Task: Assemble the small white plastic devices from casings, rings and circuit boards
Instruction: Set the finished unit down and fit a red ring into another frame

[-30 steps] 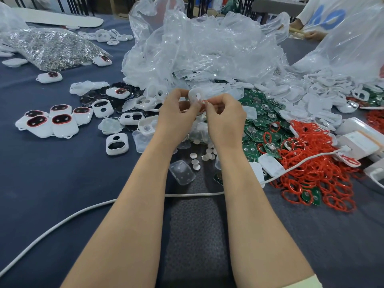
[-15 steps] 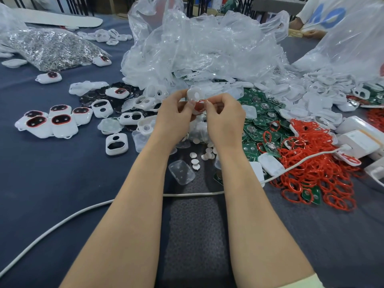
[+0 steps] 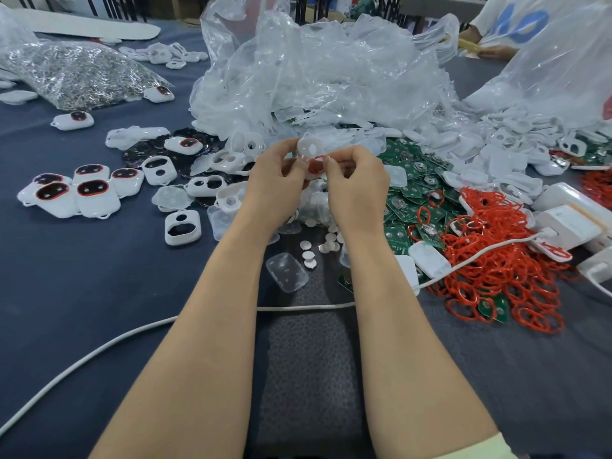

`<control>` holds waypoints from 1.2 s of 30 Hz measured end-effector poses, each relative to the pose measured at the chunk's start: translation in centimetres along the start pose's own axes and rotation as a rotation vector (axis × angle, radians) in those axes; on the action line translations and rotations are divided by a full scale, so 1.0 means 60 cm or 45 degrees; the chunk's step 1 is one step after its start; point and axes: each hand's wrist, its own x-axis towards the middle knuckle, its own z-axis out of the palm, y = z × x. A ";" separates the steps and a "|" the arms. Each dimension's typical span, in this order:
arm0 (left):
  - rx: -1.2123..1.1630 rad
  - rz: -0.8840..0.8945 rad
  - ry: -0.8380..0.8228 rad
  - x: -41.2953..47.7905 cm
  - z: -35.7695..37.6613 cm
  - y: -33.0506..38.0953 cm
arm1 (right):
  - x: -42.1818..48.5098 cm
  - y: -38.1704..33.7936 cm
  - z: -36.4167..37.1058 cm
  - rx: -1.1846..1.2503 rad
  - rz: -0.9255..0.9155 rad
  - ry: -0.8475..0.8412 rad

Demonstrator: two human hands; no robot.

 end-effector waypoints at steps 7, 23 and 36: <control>-0.032 0.039 -0.052 -0.007 -0.001 0.003 | -0.002 0.000 0.000 0.001 -0.025 0.005; -0.073 0.003 -0.054 -0.005 -0.010 0.001 | 0.007 0.004 -0.009 0.503 0.411 -0.290; -0.324 -0.011 -0.221 -0.005 -0.017 0.001 | 0.015 0.003 -0.030 1.132 0.816 -0.485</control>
